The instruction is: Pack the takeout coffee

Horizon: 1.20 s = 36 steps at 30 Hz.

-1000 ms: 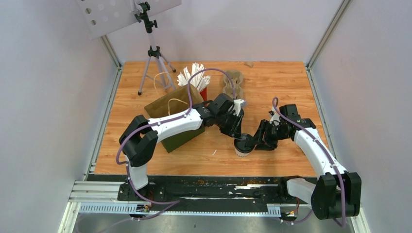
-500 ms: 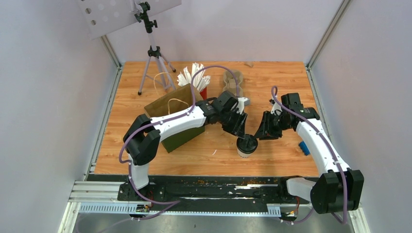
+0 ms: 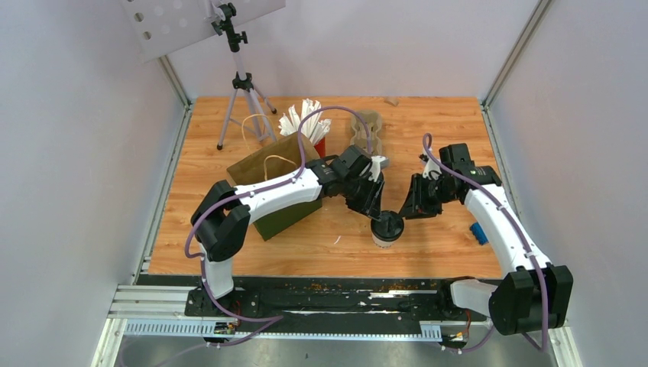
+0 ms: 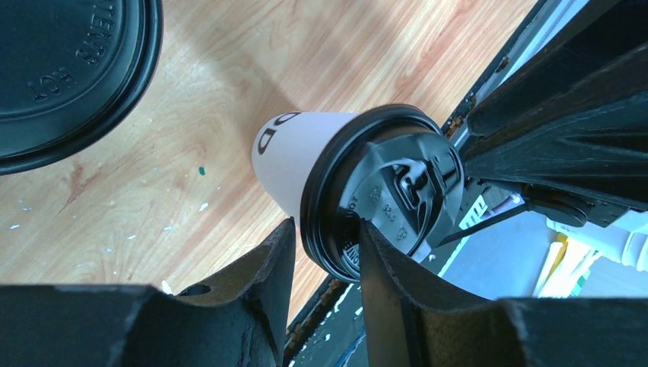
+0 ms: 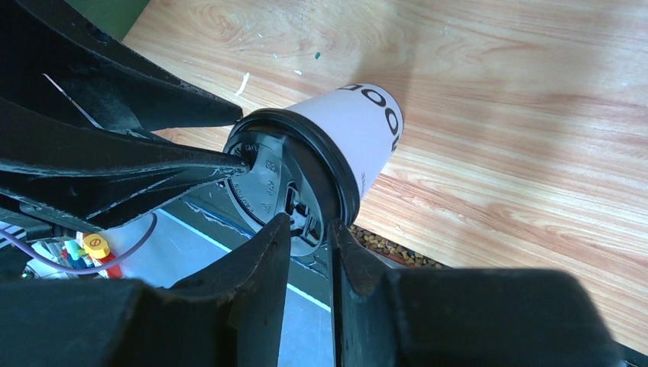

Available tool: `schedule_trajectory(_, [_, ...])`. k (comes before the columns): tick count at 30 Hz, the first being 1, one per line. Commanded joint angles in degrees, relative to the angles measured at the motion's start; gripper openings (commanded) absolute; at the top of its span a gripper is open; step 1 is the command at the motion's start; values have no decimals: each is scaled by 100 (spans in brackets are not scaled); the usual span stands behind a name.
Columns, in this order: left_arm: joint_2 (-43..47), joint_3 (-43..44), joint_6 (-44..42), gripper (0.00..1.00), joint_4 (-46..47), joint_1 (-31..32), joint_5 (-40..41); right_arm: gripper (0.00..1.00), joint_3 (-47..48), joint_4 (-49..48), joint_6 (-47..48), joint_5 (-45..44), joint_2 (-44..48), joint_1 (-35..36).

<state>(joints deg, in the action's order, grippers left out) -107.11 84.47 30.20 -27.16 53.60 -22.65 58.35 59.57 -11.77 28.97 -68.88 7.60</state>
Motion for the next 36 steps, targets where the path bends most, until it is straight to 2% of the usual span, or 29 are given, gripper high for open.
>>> schedule_trajectory(1, [204, -126, 99, 43, 77, 1, -60, 25, 149, -179, 134, 15, -107, 65])
schedule_trajectory(22, [28, -383, 36, 39, 305, 10, -109, 23, -612, -716, 208, -138, -258, 155])
schedule_trajectory(33, [-56, -688, -73, 38, 343, 10, 5, 22, -1274, -764, -158, -190, -149, 156])
schedule_trajectory(36, [-51, -731, -60, 38, 329, 10, -5, 22, -1116, -761, -189, -248, -147, 155])
